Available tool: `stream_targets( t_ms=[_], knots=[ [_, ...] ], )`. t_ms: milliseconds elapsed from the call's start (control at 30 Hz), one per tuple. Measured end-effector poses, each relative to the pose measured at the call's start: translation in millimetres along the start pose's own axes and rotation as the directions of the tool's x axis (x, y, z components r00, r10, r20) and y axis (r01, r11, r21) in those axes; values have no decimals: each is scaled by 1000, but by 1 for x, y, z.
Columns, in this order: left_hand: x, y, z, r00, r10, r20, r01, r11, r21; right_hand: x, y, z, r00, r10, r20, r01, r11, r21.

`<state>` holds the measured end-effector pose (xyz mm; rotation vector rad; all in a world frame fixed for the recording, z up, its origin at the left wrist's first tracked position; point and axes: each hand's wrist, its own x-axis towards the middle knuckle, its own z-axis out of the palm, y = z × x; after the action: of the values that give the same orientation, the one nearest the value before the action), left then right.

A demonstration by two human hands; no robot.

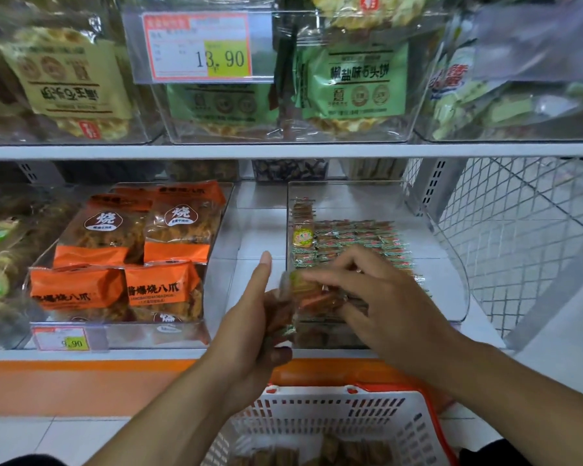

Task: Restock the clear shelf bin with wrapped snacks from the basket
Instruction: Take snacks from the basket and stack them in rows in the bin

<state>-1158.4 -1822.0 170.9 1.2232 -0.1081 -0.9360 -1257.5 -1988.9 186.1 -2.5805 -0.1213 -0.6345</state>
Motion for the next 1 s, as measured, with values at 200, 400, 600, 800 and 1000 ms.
stream_targets(
  t_ms=[200, 400, 600, 800, 1000],
  knots=[
    [0, 4, -2, 976, 216, -38, -213, 975, 71, 7, 6, -14, 990, -140, 30, 142, 987, -77],
    [1, 4, -10, 901, 414, -126, -378, 895, 238, 10, 1, -22, 921, 351, 166, -365, 636, 680],
    [-1, -1, -3, 883, 466, -54, -430, 850, 304, 12, -2, -12, 785, 485, 386, -532, 209, 820],
    [-1, -2, -4, 921, 389, 10, -377, 886, 270, 15, -2, -17, 705, 432, 563, -652, 82, 753],
    [0, -1, -5, 902, 405, 149, -429, 881, 198, 12, -2, -14, 682, 352, 641, -634, -152, 758]
  ],
)
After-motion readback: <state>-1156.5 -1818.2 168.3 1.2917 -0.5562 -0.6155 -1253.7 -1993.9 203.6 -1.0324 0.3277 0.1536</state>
